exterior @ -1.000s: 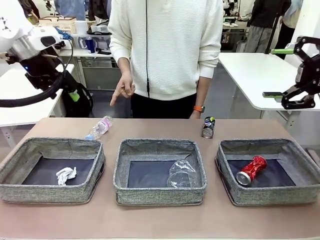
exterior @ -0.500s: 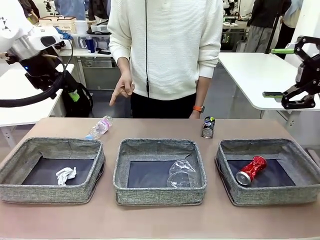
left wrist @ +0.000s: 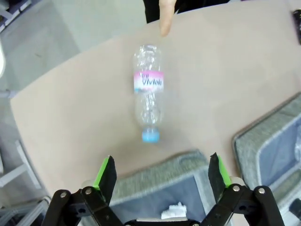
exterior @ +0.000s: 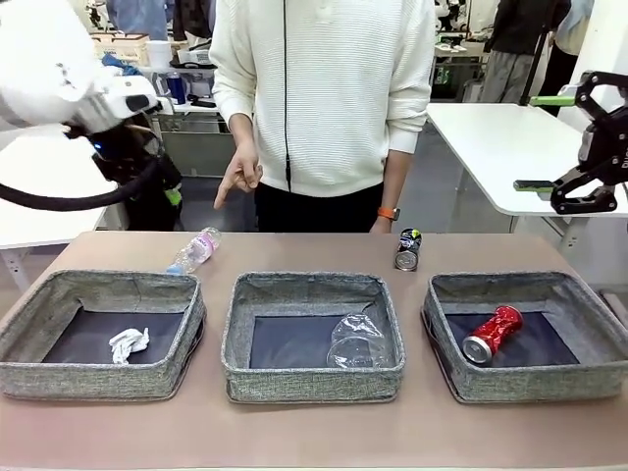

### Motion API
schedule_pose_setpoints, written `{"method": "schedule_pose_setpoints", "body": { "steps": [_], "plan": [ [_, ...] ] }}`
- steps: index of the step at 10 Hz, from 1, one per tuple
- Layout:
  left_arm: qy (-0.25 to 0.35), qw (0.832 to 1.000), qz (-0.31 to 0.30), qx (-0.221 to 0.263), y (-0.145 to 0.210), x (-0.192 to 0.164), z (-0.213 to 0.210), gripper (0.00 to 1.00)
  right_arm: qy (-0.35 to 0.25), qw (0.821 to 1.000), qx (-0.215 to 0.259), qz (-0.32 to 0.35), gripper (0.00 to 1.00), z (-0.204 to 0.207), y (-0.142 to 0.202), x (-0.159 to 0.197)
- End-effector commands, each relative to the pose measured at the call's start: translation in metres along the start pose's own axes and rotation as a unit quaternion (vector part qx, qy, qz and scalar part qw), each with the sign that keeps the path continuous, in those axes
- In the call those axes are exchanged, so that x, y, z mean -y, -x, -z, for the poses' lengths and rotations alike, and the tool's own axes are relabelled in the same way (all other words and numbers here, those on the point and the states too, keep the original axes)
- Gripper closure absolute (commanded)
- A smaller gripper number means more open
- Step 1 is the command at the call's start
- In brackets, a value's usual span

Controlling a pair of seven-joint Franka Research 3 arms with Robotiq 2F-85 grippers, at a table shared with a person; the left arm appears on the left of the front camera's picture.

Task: Sort the waste into the appropriate baskets.
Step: Pick up the waste item pointed out by the person.

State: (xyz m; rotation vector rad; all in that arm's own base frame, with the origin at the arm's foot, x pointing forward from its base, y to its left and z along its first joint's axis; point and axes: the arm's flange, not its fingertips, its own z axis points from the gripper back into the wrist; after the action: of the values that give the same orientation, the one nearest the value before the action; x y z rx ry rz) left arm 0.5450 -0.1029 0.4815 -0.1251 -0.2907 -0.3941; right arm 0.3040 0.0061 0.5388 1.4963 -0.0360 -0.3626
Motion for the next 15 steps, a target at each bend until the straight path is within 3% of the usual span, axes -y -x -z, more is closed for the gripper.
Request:
{"method": "schedule_pose_setpoints", "body": {
  "steps": [1, 5, 9, 14, 15],
  "plan": [
    [-0.015, 0.999, 0.003, -0.037, -0.031, -0.006, 0.02, 0.0, -0.01, 1.0, -0.004, -0.01, 0.0, 0.002, -0.001, -0.002],
    [0.017, 0.994, 0.005, -0.111, -0.058, -0.018, 0.098, 0.0, -0.01, 1.0, -0.004, -0.01, 0.0, 0.002, -0.001, -0.002],
    [0.01, 0.99, -0.022, -0.139, -0.063, -0.028, 0.16, 0.0, -0.01, 1.0, -0.004, -0.01, 0.0, 0.002, -0.001, -0.002],
    [0.013, 0.989, -0.027, -0.141, -0.055, -0.028, 0.179, 0.0, -0.01, 1.0, -0.004, -0.01, 0.0, 0.002, -0.001, -0.002],
    [0.007, 0.99, -0.027, -0.139, -0.056, -0.027, 0.178, 0.36, -0.01, 1.0, -0.004, -0.01, 0.0, 0.002, -0.001, -0.002]
  ]
}}
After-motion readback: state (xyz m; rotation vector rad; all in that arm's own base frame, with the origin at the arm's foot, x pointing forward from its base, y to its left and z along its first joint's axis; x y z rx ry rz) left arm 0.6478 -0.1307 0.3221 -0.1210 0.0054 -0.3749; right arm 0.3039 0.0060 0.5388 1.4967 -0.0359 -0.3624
